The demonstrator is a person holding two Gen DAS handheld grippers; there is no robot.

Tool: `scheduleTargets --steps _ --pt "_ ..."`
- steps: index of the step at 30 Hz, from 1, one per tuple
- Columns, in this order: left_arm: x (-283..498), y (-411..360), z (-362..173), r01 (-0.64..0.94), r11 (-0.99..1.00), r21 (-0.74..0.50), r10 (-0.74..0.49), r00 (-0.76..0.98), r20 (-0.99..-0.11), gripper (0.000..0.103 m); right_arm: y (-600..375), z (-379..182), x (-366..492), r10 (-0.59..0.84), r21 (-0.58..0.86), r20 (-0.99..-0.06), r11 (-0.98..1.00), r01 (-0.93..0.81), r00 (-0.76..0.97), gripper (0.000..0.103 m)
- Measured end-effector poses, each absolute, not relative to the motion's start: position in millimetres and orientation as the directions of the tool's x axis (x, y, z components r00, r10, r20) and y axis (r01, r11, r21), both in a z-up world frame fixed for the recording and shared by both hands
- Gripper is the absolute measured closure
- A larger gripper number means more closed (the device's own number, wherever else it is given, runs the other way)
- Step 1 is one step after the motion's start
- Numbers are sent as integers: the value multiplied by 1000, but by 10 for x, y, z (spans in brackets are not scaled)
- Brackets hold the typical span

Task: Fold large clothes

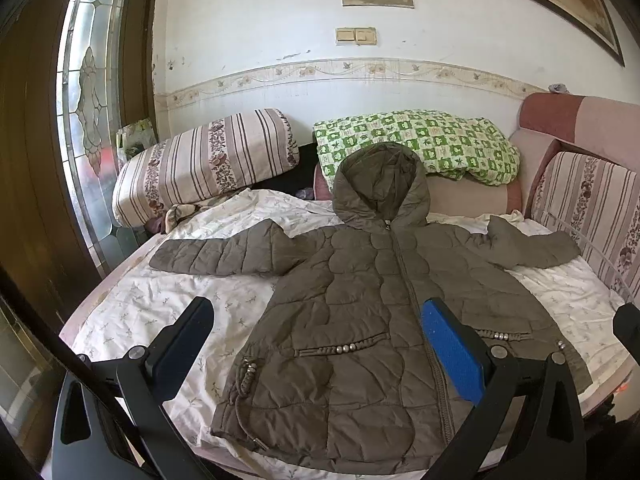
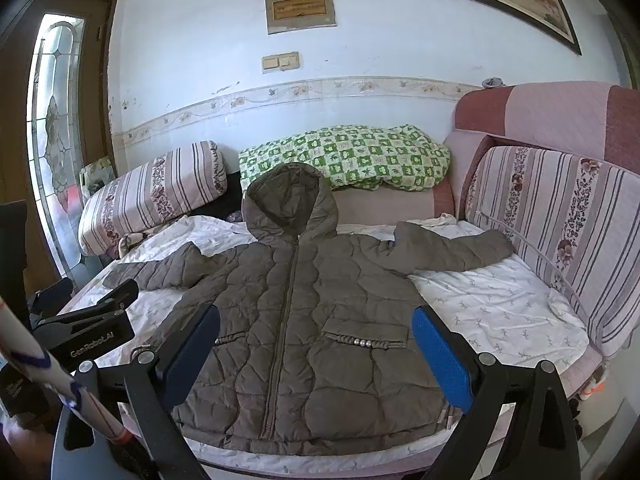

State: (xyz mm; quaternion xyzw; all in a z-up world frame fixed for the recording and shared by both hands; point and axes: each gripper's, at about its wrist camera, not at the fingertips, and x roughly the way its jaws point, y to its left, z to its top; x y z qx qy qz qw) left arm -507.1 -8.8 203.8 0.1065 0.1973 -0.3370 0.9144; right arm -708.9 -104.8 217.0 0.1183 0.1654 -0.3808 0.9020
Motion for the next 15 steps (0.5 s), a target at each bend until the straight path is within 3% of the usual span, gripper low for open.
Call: scheduleTargets --steps 15 --pt "-5116 -53 2066 621 777 102 -533 736 -417 0 -1000 2192 -7097 -632 95 -381 699 709 674 3"
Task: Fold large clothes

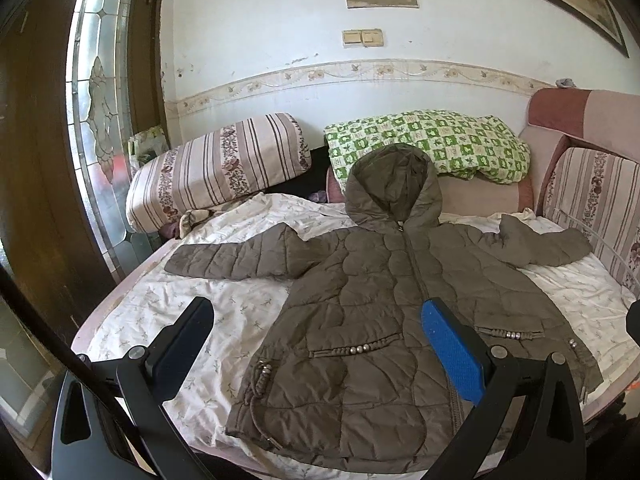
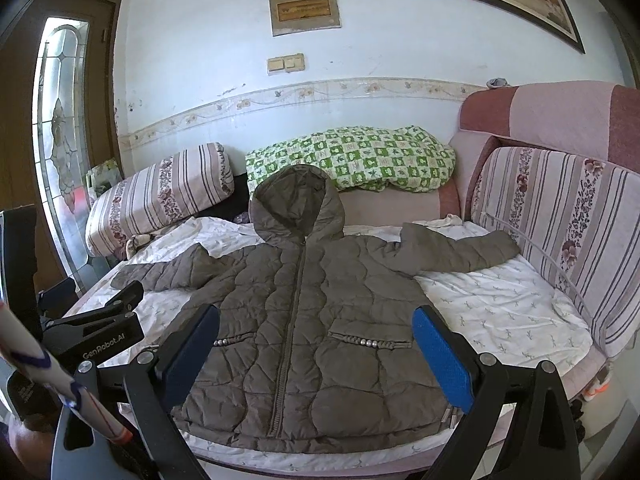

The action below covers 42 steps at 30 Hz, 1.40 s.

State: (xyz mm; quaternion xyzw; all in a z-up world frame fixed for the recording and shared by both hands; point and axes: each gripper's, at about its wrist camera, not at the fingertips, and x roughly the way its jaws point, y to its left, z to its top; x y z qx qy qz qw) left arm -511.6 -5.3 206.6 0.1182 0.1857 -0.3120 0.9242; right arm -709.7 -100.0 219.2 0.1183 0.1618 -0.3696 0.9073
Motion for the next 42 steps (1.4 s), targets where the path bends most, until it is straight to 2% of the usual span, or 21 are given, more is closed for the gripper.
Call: scheduleTargets --steps 10,18,22,26,31,36,42 --pt "-5116 -58 2048 626 772 109 -537 734 -417 0 -1012 2219 -7105 -639 103 -374 692 715 672 2" --pt "-4896 -361 1875 664 744 77 -560 681 -472 0 -1339 2043 -7008 -659 90 -461 632 770 595 2" --pt "-4718 -555 1662 671 738 66 -541 648 -536 0 -1632 1908 -6943 -631 128 -529 602 788 568 2" --pt "-4564 -757 1535 677 734 61 -534 630 -564 0 -1913 1786 -6801 -600 143 -583 588 796 548 2" --pt "-4270 -1213 1493 698 716 13 -552 578 -601 0 -2308 1707 -6688 -554 172 -638 576 800 535 2" --pt "-3923 -1858 1541 706 707 -47 -581 541 -608 0 -2895 1702 -6758 -478 289 -675 529 798 562 2" --pt "-3606 -2361 961 734 676 -65 -564 459 -687 0 -3726 1747 -7023 -499 310 -703 427 850 507 2"
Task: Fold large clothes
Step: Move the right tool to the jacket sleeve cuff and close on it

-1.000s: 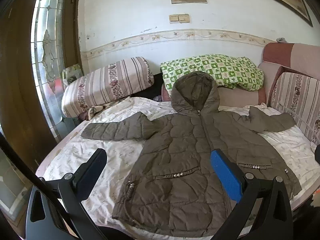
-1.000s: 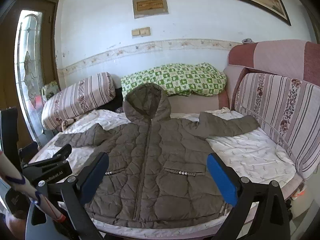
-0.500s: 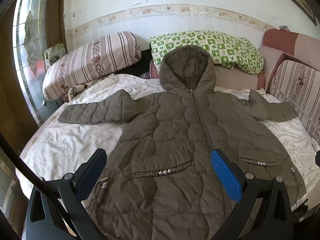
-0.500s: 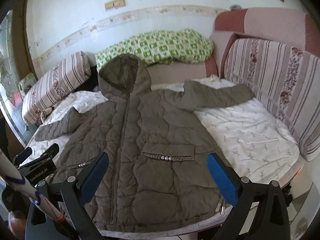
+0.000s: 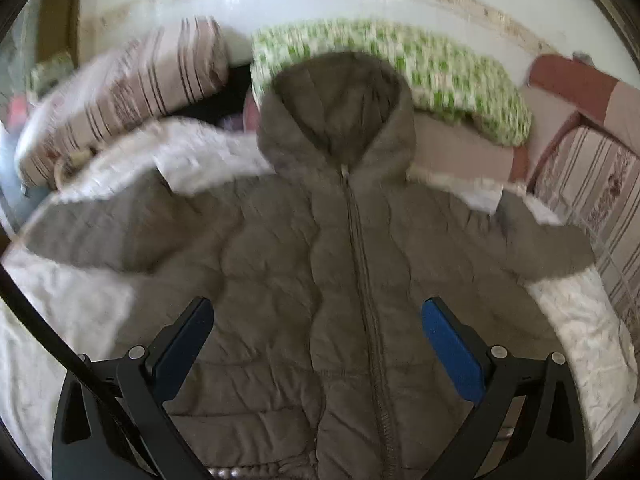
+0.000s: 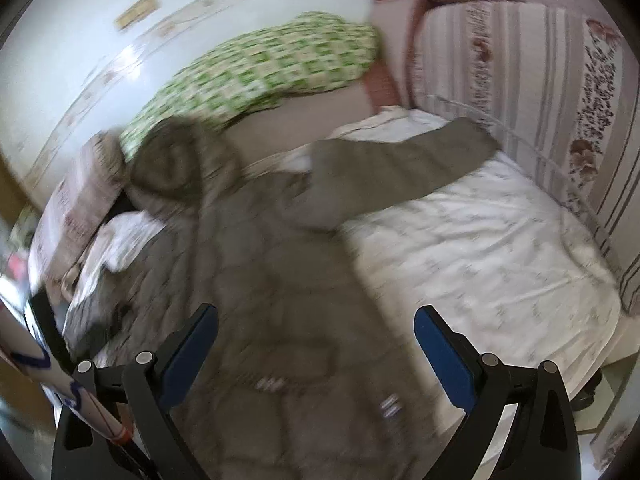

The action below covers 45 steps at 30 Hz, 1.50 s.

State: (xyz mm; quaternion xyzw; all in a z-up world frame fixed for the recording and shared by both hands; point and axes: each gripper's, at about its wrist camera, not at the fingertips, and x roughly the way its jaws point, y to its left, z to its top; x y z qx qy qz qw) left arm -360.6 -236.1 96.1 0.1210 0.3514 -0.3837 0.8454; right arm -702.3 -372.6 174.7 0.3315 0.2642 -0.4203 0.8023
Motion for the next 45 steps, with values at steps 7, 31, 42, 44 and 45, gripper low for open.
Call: scheduleTargets --steps 7,31,42,44,45 --pt "-3201 -2503 728 691 721 -56 -494 455 -741 0 -5081 1641 -7507 -530 296 -765 216 930 366 26" --pt "-2977 -2589 584 639 769 20 -448 561 -696 0 -7653 386 -7904 -520 328 -824 -116 938 224 51" --pt "-3018 -2569 612 652 758 27 -457 559 -692 0 -7250 1068 -8081 -678 362 -696 -44 931 238 87" --pt "-3025 -2552 638 654 756 20 -462 555 -691 0 -7085 1339 -8094 -707 358 -666 -21 934 239 87" --pt "-3029 -2537 658 657 754 14 -468 552 -690 0 -6995 1480 -8085 -721 352 -650 -8 936 239 87"
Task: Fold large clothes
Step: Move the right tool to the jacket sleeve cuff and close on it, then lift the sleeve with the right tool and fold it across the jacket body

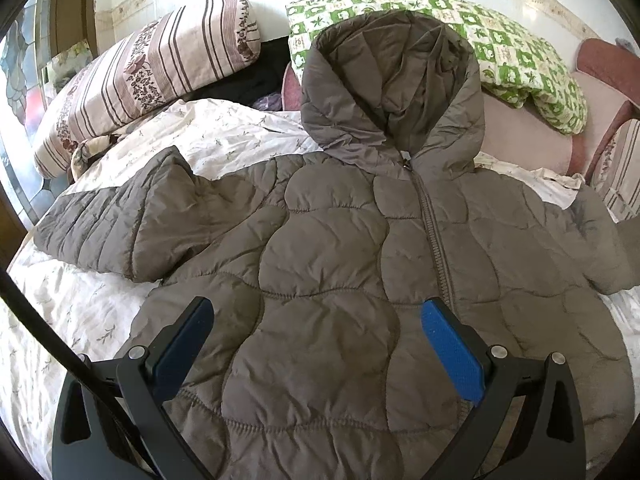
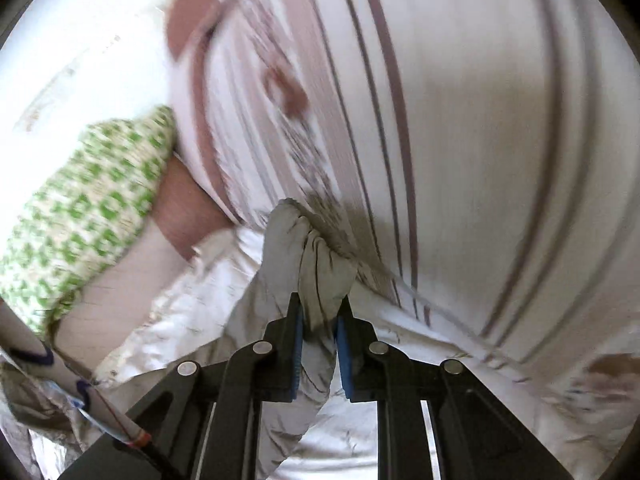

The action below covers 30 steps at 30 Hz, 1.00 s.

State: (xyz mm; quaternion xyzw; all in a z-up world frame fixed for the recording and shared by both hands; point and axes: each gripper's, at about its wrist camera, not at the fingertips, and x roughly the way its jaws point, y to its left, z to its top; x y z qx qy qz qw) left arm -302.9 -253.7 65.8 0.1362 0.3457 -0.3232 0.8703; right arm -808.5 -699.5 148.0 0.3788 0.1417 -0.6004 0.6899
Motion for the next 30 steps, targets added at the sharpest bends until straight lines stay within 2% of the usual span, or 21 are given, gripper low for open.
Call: scheduleTargets --steps 5,11,17,24,30 --pt "-3034 -2451 767 654 756 -17 -490 549 -677 0 -6554 2124 -7943 -761 345 -586 77 935 279 87" --pt "-3004 -2346 885 648 761 -42 -507 552 -662 0 -6127 2587 -7547 -773 327 -545 158 932 323 88" --pt "-2897 -2217 949 623 780 -60 -500 562 -659 0 -5642 3018 -6970 -738 358 -498 303 883 455 88" --pt "-2714 -1988 986 581 810 -78 -480 582 -656 0 -4883 3290 -5837 -612 357 -447 546 758 652 88" --pt "-2545 -1801 1004 539 839 -76 -450 607 -655 0 -4297 3076 -4884 -429 378 -467 693 613 773 88"
